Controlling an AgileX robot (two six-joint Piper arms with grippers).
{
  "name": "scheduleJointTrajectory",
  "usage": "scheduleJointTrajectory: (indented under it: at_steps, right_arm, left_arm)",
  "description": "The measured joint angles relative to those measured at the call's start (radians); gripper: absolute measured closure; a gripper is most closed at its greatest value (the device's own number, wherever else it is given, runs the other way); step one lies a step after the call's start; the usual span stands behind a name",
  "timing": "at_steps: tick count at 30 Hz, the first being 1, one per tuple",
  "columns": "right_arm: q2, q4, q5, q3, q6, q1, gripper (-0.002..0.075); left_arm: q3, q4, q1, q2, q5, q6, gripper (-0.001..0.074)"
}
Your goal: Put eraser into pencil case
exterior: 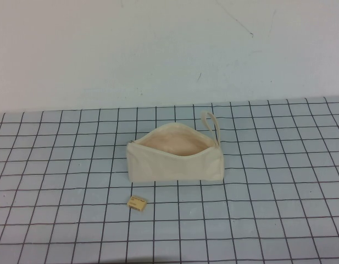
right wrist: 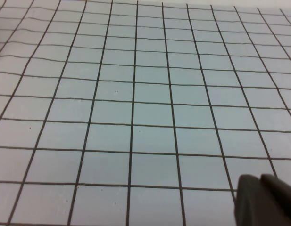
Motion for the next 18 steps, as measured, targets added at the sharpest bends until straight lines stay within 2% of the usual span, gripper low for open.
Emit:
scheduleJointTrajectory:
  at_steps: [18]
  right_arm:
    - [0.000, 0.000, 0.000, 0.000, 0.000, 0.000, 0.0727]
  left_arm:
    - [0.001, 0.000, 0.000, 0.000, -0.011, 0.000, 0.0736]
